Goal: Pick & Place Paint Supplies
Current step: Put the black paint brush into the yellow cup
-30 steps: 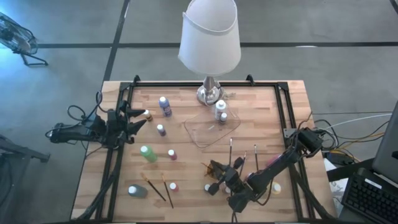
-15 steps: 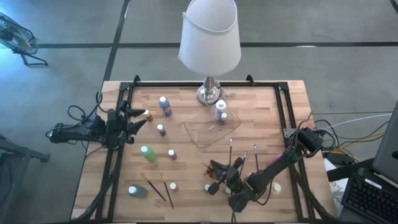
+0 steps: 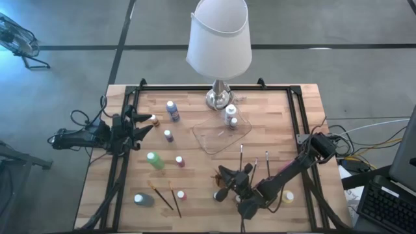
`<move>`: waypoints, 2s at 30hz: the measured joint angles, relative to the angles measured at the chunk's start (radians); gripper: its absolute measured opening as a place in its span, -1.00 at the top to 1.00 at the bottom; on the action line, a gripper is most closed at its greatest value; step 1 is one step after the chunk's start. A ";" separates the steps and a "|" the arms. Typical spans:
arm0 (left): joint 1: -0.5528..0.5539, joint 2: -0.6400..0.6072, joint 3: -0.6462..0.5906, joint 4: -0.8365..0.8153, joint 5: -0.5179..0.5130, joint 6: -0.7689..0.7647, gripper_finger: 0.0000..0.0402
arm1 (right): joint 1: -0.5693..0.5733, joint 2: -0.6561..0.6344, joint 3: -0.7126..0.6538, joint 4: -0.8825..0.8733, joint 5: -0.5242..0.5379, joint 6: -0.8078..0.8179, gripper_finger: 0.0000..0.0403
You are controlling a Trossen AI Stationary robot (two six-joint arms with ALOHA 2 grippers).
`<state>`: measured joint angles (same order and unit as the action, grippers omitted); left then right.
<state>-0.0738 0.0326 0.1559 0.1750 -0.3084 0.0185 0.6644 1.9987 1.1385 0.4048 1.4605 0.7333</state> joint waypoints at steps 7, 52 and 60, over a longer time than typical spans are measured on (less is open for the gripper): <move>0.000 0.000 0.000 0.000 0.000 0.000 -0.09 | -0.002 0.000 0.000 0.000 -0.003 -0.016 0.96; 0.000 0.000 0.000 0.000 0.000 0.000 -0.09 | 0.051 -0.150 -0.004 -0.032 -0.065 -0.401 0.28; 0.000 0.000 0.000 0.000 0.000 0.000 -0.09 | 0.046 -0.351 -0.007 -0.423 -0.213 -0.155 0.06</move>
<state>-0.0741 0.0326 0.1558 0.1749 -0.3085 0.0185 0.7102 1.6477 1.1319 -0.0179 1.2472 0.5781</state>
